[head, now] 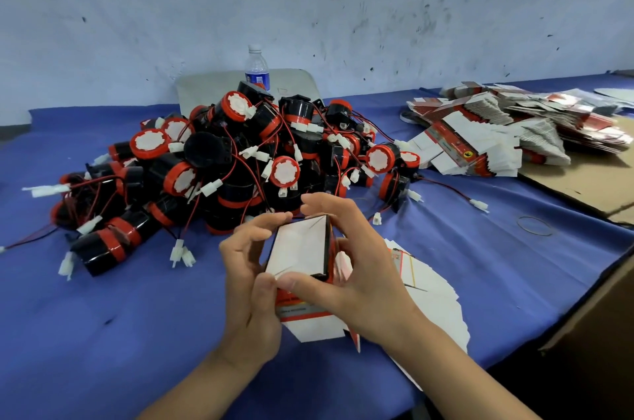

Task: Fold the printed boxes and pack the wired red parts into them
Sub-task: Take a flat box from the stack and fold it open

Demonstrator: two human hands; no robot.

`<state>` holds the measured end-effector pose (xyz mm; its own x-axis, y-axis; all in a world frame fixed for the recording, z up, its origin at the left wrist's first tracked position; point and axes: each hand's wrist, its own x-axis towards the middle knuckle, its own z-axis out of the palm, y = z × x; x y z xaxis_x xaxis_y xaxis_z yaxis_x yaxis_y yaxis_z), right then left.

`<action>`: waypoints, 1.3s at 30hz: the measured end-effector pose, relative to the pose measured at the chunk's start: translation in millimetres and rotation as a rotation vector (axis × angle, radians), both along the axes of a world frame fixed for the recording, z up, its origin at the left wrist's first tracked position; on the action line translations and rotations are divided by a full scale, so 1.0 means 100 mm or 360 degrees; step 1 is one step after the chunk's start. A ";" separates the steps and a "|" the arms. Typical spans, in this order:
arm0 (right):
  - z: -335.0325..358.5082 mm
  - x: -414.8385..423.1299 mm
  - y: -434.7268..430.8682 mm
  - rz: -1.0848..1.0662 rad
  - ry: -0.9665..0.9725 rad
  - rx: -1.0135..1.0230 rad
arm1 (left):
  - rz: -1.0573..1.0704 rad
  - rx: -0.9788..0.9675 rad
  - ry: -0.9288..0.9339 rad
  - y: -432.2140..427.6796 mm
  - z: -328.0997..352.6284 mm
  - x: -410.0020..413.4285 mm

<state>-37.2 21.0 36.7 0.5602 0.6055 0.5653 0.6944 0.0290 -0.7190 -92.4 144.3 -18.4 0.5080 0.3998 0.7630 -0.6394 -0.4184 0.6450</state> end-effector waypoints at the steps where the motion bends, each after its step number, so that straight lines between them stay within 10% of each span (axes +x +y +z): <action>1: 0.00 0.01 0.01 0.0003 0.0013 -0.0016 | -0.0050 -0.0069 -0.0018 0.00 0.00 0.01; 7: 0.00 0.07 0.01 0.0078 0.0358 -0.0244 | -0.0062 -0.0370 0.0128 0.17 0.06 0.02; 12: 0.06 0.32 -0.02 0.0221 0.2068 0.0377 | 0.1104 0.0246 0.0599 0.75 0.03 0.10; 15: -0.02 0.32 -0.05 0.0313 0.2414 0.0221 | 0.1506 0.0211 0.1021 1.10 -0.03 0.08; 31: -0.18 0.21 0.24 0.0167 0.1405 -0.1239 | 0.1198 0.0809 0.1137 1.09 -0.15 0.17; 39: -0.08 0.25 0.23 0.0007 0.1432 -0.0925 | 0.1252 0.0851 0.0839 1.06 -0.08 0.18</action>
<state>-11.9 43.5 29.1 0.6246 0.6520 -0.4298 -0.0969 -0.4814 -0.8711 -74.7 250.3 -26.4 0.5693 0.4375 0.6960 0.2347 -0.8979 0.3724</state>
